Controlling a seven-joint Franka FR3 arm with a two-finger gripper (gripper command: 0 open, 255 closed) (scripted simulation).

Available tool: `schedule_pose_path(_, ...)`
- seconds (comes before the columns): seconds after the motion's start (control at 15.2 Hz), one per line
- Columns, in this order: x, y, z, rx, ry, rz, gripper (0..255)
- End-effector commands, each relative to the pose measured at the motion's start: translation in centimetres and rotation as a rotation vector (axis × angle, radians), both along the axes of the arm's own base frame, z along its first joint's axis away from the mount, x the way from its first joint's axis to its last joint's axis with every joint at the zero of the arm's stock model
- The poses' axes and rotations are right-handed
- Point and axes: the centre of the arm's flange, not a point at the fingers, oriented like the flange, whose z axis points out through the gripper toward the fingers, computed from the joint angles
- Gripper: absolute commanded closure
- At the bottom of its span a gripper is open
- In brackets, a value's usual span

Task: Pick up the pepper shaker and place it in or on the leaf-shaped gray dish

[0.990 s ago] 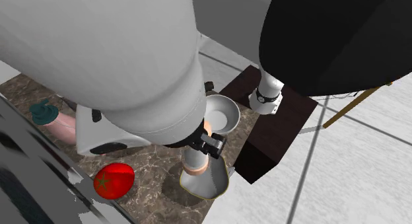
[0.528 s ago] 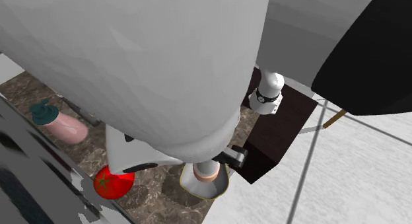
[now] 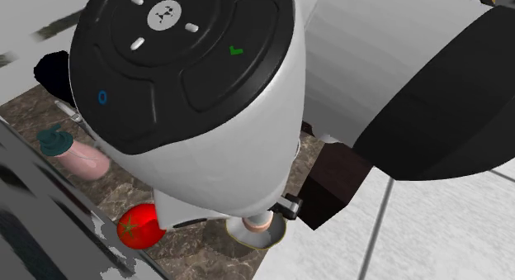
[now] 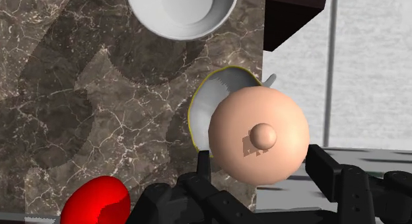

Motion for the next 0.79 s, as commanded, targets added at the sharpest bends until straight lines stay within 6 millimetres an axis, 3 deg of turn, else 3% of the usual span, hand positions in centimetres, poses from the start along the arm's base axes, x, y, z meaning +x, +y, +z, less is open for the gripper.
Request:
schedule_pose_path(0.0, -0.1, 0.0, -1.1, 0.0, -0.001, 0.0, 255)
schedule_pose_path(0.73, -0.1, 0.0, -6.9, 0.0, -0.001, 0.0, 255)
